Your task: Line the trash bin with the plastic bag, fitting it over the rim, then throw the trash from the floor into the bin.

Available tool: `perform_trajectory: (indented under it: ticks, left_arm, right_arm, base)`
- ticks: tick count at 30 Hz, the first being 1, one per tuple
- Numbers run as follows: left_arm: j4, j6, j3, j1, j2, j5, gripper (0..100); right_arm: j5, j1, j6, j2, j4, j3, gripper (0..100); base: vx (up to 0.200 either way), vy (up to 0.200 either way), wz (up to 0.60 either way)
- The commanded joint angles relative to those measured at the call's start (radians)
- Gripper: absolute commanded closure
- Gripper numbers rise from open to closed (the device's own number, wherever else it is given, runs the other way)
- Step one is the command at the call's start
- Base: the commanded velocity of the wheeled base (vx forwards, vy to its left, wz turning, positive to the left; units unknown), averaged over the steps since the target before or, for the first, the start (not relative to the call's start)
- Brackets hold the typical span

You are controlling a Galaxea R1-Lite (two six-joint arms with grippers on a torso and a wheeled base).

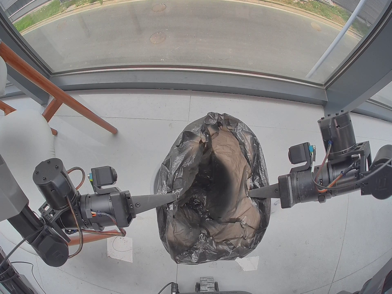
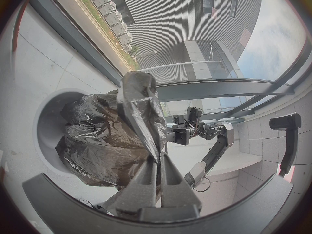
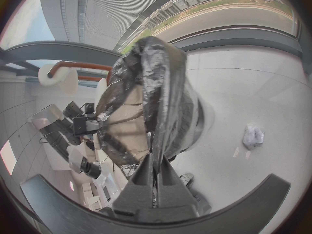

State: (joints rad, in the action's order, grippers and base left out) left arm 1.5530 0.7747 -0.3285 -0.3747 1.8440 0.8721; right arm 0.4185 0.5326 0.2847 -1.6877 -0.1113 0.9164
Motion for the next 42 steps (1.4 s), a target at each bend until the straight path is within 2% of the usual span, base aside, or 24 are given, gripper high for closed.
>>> perform_trajectory:
  ticks: [1, 5, 9, 16, 18, 20, 26, 30, 36, 42]
  left_arm:
    - [0.015, -0.005, -0.009, 0.051, 0.052, -0.019, 100]
    - [0.016, -0.006, -0.021, 0.08, 0.073, -0.067, 100]
    - [0.016, -0.005, -0.05, 0.082, 0.11, -0.168, 100]
    - [0.018, -0.028, -0.044, 0.074, 0.149, -0.194, 100]
    - [0.016, -0.117, -0.044, 0.076, 0.182, -0.213, 100]
    - [0.016, -0.15, -0.037, 0.074, 0.195, -0.222, 100]
    - [0.016, -0.149, -0.047, 0.074, 0.195, -0.254, 100]
    - [0.018, -0.153, -0.067, 0.072, 0.176, -0.321, 100]
    - [0.015, -0.16, -0.037, 0.054, 0.167, -0.403, 100]
    - [0.016, -0.256, -0.035, 0.059, 0.227, -0.426, 100]
  right_arm:
    - [0.003, -0.072, -0.004, -0.098, -0.048, 0.012, 100]
    - [0.005, -0.089, -0.004, -0.129, -0.08, 0.024, 100]
    - [0.005, -0.1, -0.002, -0.165, -0.122, 0.024, 100]
    - [0.005, -0.1, -0.007, -0.211, -0.126, 0.024, 100]
    - [0.005, -0.108, -0.007, -0.241, -0.165, 0.032, 100]
    - [0.003, -0.115, -0.007, -0.262, -0.202, 0.03, 100]
    - [0.002, -0.138, -0.01, -0.303, -0.225, 0.033, 100]
    - [0.002, -0.169, -0.027, -0.356, -0.271, 0.042, 100]
    - [0.005, -0.164, -0.021, -0.4, -0.358, 0.053, 100]
    - [0.002, -0.158, -0.027, -0.451, -0.358, 0.096, 100]
  base:
    - [0.0, 0.0, 0.0]
    - [0.0, 0.0, 0.0]
    - [0.0, 0.0, 0.0]
    - [0.0, 0.0, 0.0]
    - [0.0, 0.0, 0.0]
    - [0.0, 0.0, 0.0]
    - [0.0, 0.0, 0.0]
    - [0.0, 0.0, 0.0]
    - [0.0, 0.0, 0.0]
    - [0.0, 0.0, 0.0]
